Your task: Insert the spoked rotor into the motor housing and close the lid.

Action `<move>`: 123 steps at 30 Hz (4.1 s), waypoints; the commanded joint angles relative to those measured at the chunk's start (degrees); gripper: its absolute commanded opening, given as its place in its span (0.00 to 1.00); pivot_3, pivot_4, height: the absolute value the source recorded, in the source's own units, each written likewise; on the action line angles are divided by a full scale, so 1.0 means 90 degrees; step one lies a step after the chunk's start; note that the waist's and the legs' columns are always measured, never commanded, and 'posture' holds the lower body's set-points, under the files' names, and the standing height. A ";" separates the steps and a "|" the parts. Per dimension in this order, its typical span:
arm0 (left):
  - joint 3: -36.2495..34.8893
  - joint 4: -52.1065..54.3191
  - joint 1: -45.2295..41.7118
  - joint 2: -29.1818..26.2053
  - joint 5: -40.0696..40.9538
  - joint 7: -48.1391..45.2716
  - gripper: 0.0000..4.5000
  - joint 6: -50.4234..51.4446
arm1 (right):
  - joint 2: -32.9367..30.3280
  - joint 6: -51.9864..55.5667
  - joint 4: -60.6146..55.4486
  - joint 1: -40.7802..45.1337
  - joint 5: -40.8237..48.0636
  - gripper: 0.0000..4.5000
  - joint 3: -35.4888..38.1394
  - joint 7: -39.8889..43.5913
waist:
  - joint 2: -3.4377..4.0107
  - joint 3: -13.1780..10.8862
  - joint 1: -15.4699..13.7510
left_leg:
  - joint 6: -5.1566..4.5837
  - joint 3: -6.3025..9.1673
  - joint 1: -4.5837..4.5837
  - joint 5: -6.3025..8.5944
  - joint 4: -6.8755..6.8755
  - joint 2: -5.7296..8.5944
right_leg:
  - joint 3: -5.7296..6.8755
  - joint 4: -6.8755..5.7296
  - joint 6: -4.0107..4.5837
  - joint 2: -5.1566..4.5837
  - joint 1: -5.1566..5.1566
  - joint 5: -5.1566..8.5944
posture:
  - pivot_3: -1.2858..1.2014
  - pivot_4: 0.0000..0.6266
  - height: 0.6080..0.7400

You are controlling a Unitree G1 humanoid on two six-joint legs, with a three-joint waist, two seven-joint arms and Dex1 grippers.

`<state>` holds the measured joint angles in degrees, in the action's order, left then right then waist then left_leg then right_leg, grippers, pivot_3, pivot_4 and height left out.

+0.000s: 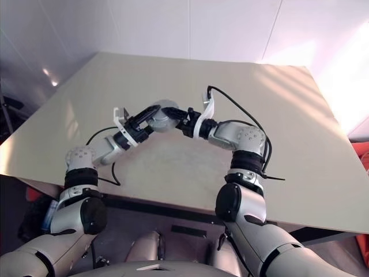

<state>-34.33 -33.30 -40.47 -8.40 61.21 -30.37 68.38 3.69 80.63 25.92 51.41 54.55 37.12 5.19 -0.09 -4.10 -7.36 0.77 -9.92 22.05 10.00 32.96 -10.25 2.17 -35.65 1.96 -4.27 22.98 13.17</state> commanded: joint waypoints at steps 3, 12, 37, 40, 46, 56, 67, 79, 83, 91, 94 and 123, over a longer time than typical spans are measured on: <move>-0.0102 0.0161 -0.0058 -0.0027 0.0189 0.0064 0.48 -0.0174 | -0.0111 -0.0407 -0.0395 0.0055 0.0075 0.45 -0.0376 0.0329 | 0.0000 0.0000 -0.0001 | 0.0000 0.0002 0.0000 0.0000 0.0001 0.0000 | 0.0001 0.0000 0.0000 0.0000 -0.0001 0.0000 | 0.52 0.00 1.00; -0.0095 0.0206 -0.0044 0.0003 0.0262 0.0197 0.48 -0.0245 | -0.0335 -0.1381 -0.0207 -0.0103 -0.0468 0.73 -0.0847 0.0360 | -0.0001 0.0000 -0.0008 | 0.0000 0.0004 0.0000 0.0000 0.0007 0.0000 | 0.0001 -0.0002 0.0000 0.0000 -0.0006 0.0000 | 0.52 0.00 1.00; -0.1419 -0.1222 0.0224 -0.0785 -0.0913 0.1395 0.48 -0.5315 | -0.0823 -0.2789 -0.0055 -0.0459 -0.1235 0.95 -0.1406 0.0591 | -0.0027 0.0001 -0.0054 | -0.0010 0.0022 0.0000 0.0006 0.0026 -0.0003 | 0.0007 0.0001 -0.0010 0.0007 -0.0030 -0.0006 | 0.52 0.00 1.00; -0.1403 -0.1465 0.0136 -0.0814 -0.1020 0.1549 0.48 -0.5519 | -0.0805 -0.2827 -0.0018 -0.0444 -0.1273 0.95 -0.1444 0.0594 | -0.0030 0.0002 -0.0044 | -0.0005 0.0022 -0.0007 0.0003 0.0032 -0.0004 | 0.0006 -0.0001 -0.0013 0.0007 -0.0038 -0.0008 | 0.52 0.00 1.00; -0.1342 -0.1780 0.0040 -0.0910 -0.1117 0.1490 0.63 -0.5686 | -0.0788 -0.2865 -0.0027 -0.0470 -0.1284 0.96 -0.1482 0.0567 | -0.0033 0.0003 -0.0022 | 0.0008 0.0024 -0.0028 -0.0005 0.0032 -0.0008 | 0.0006 -0.0010 -0.0010 0.0007 -0.0051 -0.0010 | 0.52 0.00 1.00; -0.1274 -0.2591 -0.0055 -0.1186 -0.1631 0.1976 0.99 -0.6638 | -0.0819 -0.2849 0.0026 -0.0487 -0.1323 0.96 -0.1534 0.0583 | -0.0027 0.0006 0.0037 | 0.0014 0.0023 -0.0089 -0.0007 0.0023 -0.0008 | 0.0000 -0.0010 -0.0008 0.0007 -0.0097 -0.0009 | 0.52 0.00 1.00; -0.1046 -0.3845 0.0195 -0.1828 -0.2600 0.3657 0.99 -0.8449 | -0.0857 -0.2793 0.0035 -0.0505 -0.1322 0.96 -0.1701 0.0851 | 0.0027 0.0042 0.0563 | 0.0060 -0.0007 -0.0236 -0.0034 -0.0056 -0.0034 | -0.0048 -0.0011 -0.0002 0.0039 -0.0160 0.0023 | 0.52 0.00 1.00; -0.0530 -0.4006 -0.0031 -0.2102 -0.3612 0.4709 0.99 -0.9717 | -0.0874 -0.2742 -0.0051 -0.0593 -0.1334 0.96 -0.1823 0.1059 | 0.0027 0.0041 0.0511 | 0.0108 0.0008 -0.0233 -0.0028 -0.0072 -0.0089 | -0.0053 -0.0010 0.0106 0.0121 -0.0058 -0.0020 | 0.52 0.00 1.00; -0.0324 -0.3978 -0.0232 -0.2185 -0.3842 0.4608 0.99 -0.9869 | -0.0884 -0.2732 -0.0126 -0.0632 -0.1331 0.96 -0.1875 0.1150 | 0.0001 0.0031 0.0272 | 0.0101 0.0016 -0.0205 -0.0023 -0.0065 -0.0085 | -0.0051 -0.0004 0.0110 0.0107 -0.0049 -0.0024 | 0.52 0.00 1.00; 0.0853 -0.2413 -0.0775 -0.1348 -0.3548 0.0429 0.99 -0.8832 | -0.1529 -0.4210 -0.1680 -0.1444 -0.2014 0.96 -0.3085 0.3014 | -0.0027 0.0023 -0.0301 | 0.0098 0.0011 -0.0162 -0.0020 -0.0036 -0.0077 | -0.0022 -0.0003 0.0106 0.0084 -0.0055 -0.0029 | 0.52 0.00 1.00; 0.1380 -0.1389 -0.0588 -0.1154 -0.3453 -0.0660 0.99 -0.8192 | -0.2080 -0.4787 -0.2008 -0.1848 -0.2465 0.96 -0.3660 0.3806 | -0.0031 0.0024 -0.0300 | 0.0082 0.0004 -0.0127 -0.0010 -0.0002 -0.0066 | -0.0001 -0.0010 0.0104 0.0055 -0.0041 -0.0035 | 0.52 0.00 1.00; 0.4059 0.1546 0.1294 -0.0814 -0.4632 -0.2298 0.99 -0.6537 | -0.4096 -0.7678 -0.1112 -0.2847 -0.4106 0.96 -0.4102 0.6018 | -0.0033 0.0027 0.0008 | 0.0003 0.0008 -0.0112 0.0028 0.0038 -0.0066 | 0.0002 -0.0008 0.0105 0.0054 -0.0039 -0.0041 | 0.52 0.00 1.00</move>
<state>2.03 -21.87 -28.67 -15.21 19.71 -50.45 9.35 -33.18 12.39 17.35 24.05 16.99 -1.19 59.26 -0.38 -3.85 -7.29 0.79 -9.84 21.04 10.26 33.31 -10.85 2.19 -35.72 2.90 -3.78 22.62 12.80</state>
